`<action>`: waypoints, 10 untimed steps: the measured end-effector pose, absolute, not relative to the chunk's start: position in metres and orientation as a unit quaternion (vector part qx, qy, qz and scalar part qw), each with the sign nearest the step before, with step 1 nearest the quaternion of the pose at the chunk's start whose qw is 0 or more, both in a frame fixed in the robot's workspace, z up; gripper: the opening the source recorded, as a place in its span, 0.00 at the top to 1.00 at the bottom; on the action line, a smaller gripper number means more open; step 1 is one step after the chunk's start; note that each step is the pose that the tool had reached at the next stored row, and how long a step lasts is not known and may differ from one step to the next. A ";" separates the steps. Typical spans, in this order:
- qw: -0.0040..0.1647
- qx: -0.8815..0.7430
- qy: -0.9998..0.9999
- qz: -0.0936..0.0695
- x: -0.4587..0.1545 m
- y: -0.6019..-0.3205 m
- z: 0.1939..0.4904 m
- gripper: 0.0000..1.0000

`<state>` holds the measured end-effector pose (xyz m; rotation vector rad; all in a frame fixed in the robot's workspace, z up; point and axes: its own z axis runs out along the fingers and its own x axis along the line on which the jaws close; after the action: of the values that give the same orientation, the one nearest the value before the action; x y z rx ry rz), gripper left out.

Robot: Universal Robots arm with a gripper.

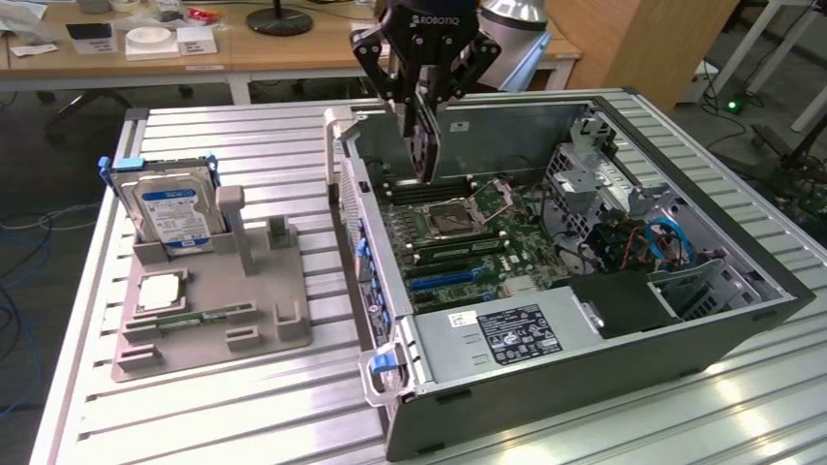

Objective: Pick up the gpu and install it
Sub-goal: 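Pick up the gpu and move the gpu toward the slot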

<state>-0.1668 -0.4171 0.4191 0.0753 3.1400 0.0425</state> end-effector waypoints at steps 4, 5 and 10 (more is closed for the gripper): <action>0.000 0.024 1.000 0.014 -0.161 -0.417 0.419 0.73; 0.000 0.024 1.000 0.014 -0.159 -0.417 0.419 0.73; 0.000 0.024 1.000 0.014 -0.152 -0.417 0.419 0.73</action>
<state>-0.1516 -0.4171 0.4191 0.0752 3.1399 0.0425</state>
